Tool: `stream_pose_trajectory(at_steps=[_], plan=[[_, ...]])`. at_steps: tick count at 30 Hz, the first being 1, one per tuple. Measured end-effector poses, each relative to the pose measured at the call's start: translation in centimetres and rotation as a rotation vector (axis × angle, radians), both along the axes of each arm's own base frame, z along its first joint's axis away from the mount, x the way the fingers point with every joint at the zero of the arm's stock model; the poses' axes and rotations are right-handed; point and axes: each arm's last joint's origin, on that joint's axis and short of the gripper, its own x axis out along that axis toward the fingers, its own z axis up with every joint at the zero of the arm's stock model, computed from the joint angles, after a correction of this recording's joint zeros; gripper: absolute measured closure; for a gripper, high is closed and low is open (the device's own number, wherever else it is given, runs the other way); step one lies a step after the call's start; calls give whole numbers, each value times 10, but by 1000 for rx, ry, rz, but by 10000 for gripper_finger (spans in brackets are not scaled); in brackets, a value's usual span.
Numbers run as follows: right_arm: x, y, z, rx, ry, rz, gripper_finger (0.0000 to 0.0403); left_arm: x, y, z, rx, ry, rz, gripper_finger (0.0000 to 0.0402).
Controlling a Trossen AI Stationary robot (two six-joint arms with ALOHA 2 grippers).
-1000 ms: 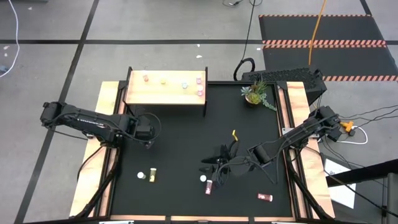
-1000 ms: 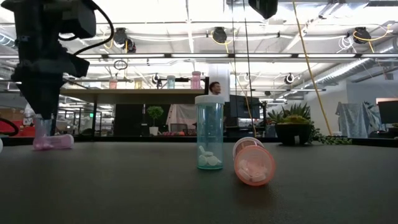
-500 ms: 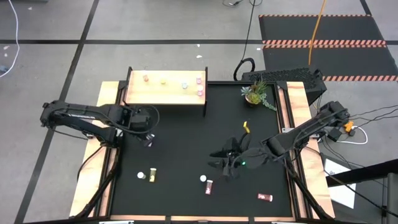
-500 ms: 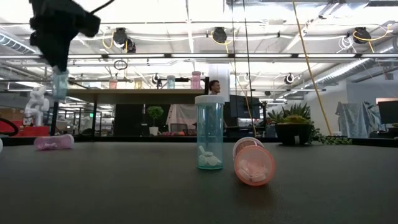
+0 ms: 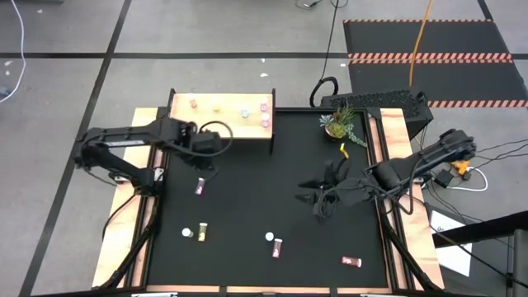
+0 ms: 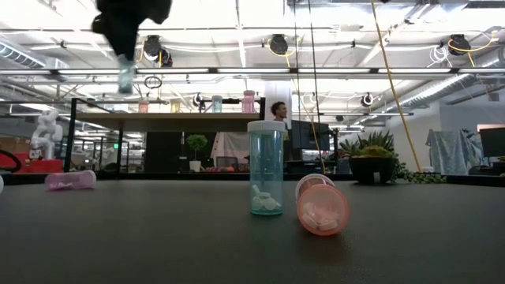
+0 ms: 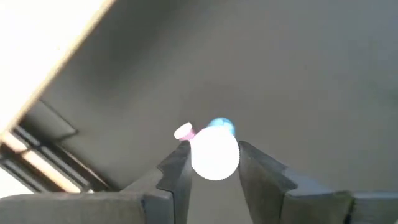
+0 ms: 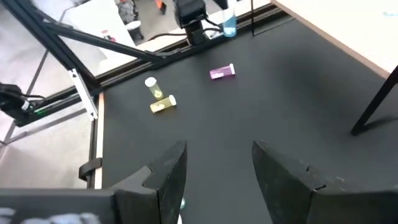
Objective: Pick and place medicine bottles onto shelf by color
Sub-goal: Put the top blue pill bottle on the shelf aligned with the other blue pill bottle
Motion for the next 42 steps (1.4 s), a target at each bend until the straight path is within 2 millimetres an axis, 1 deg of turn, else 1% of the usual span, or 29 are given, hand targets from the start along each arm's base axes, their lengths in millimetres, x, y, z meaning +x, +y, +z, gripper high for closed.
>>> stream_pose_trajectory(at_steps=[5, 7, 9, 13, 19, 24, 27, 31, 37, 42], plan=[[-13, -2, 6, -21, -10, 31, 227, 25, 11, 15, 6, -20, -1, 284], [-18, -4, 4, -37, -15, 46, 227, 32, 16, 21, 10, -34, -2, 284], [-23, -7, -2, -58, -26, 29, 227, 36, 19, 26, 12, -35, 4, 284], [-26, -17, -25, -50, -97, -102, 227, 46, 29, 35, 22, -47, -4, 284], [-32, -23, -63, 105, -255, -132, 227, 61, 50, 47, 53, -65, -52, 284], [-42, -27, -79, 253, -375, -170, 227, 79, 66, 52, 80, -70, -105, 284], [-48, -30, -83, 282, -390, -183, 227, 90, 73, 50, 94, -50, -167, 284], [-52, -32, -81, 289, -421, -219, 227, 99, 89, 44, 120, -26, -216, 284], [-55, -34, -79, 275, -439, -253, 227, 106, 119, 27, 163, 50, -194, 284], [-55, -35, -79, 259, -441, -276, 227, 112, 133, 16, 169, 73, -181, 284]])
